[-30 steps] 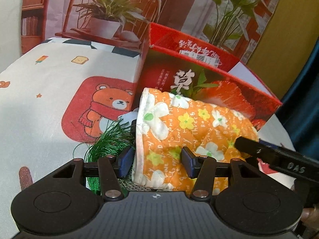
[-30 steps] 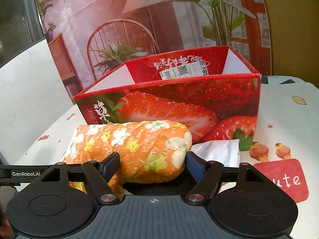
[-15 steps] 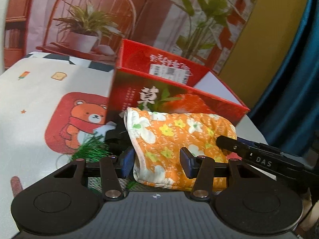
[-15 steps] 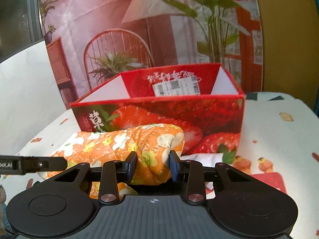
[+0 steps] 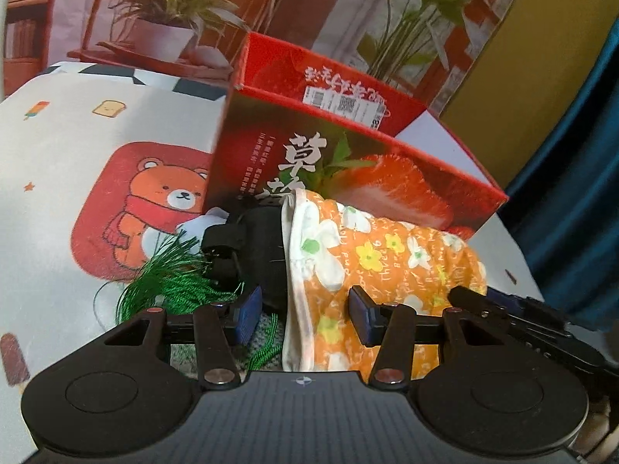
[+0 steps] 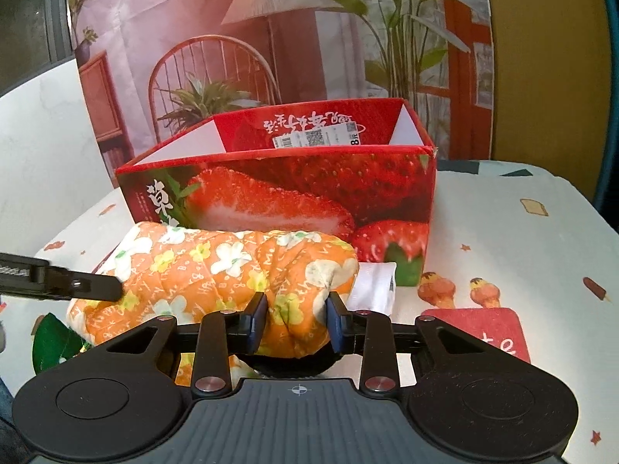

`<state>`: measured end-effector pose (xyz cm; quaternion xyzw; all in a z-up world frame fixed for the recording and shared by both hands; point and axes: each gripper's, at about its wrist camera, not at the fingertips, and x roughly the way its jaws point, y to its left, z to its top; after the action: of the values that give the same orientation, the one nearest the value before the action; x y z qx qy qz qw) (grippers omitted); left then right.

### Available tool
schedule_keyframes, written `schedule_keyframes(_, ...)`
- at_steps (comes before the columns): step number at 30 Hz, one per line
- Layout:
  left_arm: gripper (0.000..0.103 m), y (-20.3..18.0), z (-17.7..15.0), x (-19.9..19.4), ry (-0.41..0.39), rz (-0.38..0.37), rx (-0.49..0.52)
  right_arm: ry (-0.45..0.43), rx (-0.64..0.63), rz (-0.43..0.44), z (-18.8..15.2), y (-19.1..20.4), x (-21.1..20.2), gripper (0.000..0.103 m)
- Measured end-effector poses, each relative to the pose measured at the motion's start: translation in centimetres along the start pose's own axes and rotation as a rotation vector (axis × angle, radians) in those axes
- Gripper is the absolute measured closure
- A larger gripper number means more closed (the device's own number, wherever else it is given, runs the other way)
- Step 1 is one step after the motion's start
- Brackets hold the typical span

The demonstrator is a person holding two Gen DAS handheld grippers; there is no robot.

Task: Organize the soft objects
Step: 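Lift the orange pouch into the red box and open the right gripper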

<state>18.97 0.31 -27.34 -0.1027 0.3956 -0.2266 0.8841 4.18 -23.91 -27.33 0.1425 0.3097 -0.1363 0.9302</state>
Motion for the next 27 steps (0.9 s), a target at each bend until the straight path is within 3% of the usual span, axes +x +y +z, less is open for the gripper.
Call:
schedule_keyframes(4,0.053,0.3,0.1,0.6,0.013,-0.01,-0.028,0.0,-0.006,0.003,-0.1,0.0,0.0,0.073)
schedule_keyframes(6,0.066,0.4,-0.2,0.5,0.02,-0.032,-0.043,0.0,-0.001,0.007,0.0,-0.1,0.0,0.073)
schedule_keyframes(8,0.071,0.1,-0.5,-0.1,0.008,-0.035,-0.036,-0.001,0.002,0.014,0.1,-0.1,-0.1,0.073)
schedule_keyframes(12,0.091,-0.7,-1.0,-2.2,-0.077,-0.036,0.005,-0.018,-0.014,0.037,0.6,0.3,-0.6,0.075)
schedule_keyframes(17,0.092,-1.6,-1.1,-4.3,-0.167,-0.022,0.065,-0.066,-0.073,0.076,1.3,1.3,-1.9,0.077)
schedule_keyframes(27,0.093,-2.5,-0.2,-6.0,-0.238,-0.024,0.072,-0.14,-0.098,0.088,3.2,1.6,-3.7,0.077)
